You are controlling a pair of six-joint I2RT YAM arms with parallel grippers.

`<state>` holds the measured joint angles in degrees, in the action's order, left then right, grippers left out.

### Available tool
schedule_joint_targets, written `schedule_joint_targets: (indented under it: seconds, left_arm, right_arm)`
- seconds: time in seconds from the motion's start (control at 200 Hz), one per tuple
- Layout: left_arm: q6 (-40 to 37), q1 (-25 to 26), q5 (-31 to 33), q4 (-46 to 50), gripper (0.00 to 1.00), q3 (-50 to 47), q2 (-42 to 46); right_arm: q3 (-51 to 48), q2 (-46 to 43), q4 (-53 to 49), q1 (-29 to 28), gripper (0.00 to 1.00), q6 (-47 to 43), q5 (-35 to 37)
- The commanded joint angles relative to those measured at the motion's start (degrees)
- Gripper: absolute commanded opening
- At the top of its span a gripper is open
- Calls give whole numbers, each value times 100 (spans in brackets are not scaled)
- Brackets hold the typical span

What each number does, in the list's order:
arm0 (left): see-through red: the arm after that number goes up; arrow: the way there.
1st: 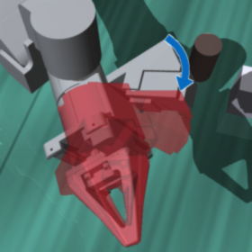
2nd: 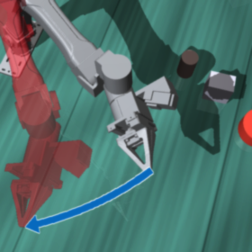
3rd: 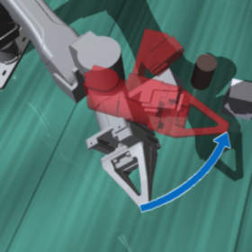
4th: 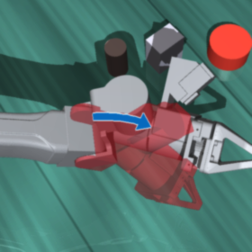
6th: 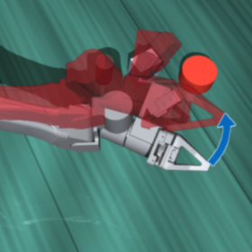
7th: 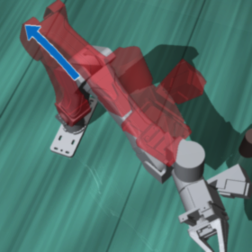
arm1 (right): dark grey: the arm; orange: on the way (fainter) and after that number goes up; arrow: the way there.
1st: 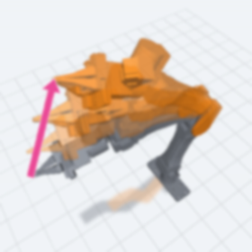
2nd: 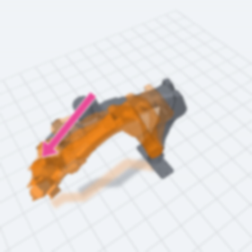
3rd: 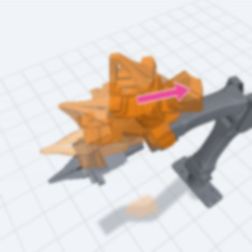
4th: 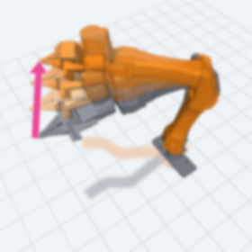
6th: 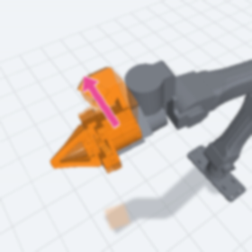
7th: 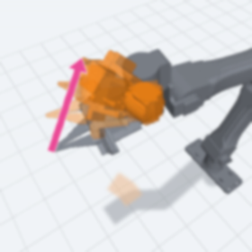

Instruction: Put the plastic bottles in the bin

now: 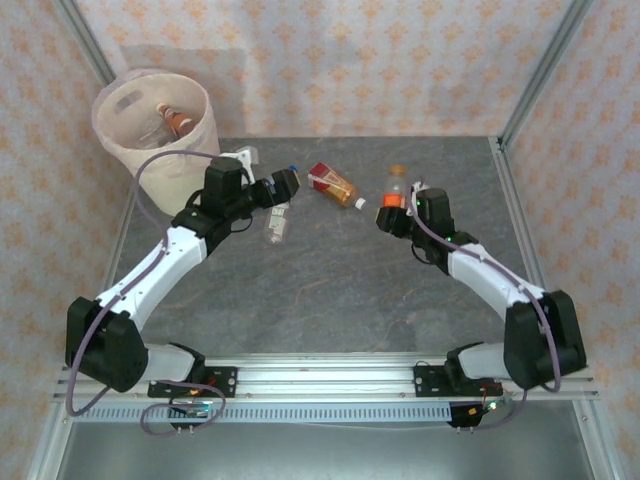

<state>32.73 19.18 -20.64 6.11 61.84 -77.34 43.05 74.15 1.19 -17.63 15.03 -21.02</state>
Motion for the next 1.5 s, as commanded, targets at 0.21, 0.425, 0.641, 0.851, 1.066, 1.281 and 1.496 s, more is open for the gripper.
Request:
schedule_joint_targets:
  seconds: [0.21, 0.425, 0.641, 0.851, 1.066, 1.281, 1.496]
  left_arm:
    - [-180, 901, -162, 18, 100, 936, -754]
    - [-179, 1315, -367, -102, 100, 1514, -1340]
    - [-258, 1419, -745, -79, 100, 1945, -1742]
    - [-876, 1448, -50, 875, 91, 2538, -2011]
    - [-883, 1448, 63, 1130, 79, 2768, -2215]
    - [-856, 1450, -156, 1128, 70, 2829, -2286]
    - [-838, 1447, -219, 954, 46, 2739, -2203]
  right_arm:
    - [-803, -1102, 1282, -573, 44, 435, -756]
    - [-798, -893, 1700, -1000, 44, 465, -959]
    - [-528, -487, 1920, -1106, 44, 512, -1593]
    - [-477, -454, 1894, -1157, 43, 363, -1941]
    - [-460, -508, 1857, -1164, 43, 241, -2105]
    - [-439, -476, 1968, -1164, 43, 212, -2027]
    - [-384, -396, 2073, -1166, 43, 195, -2106]
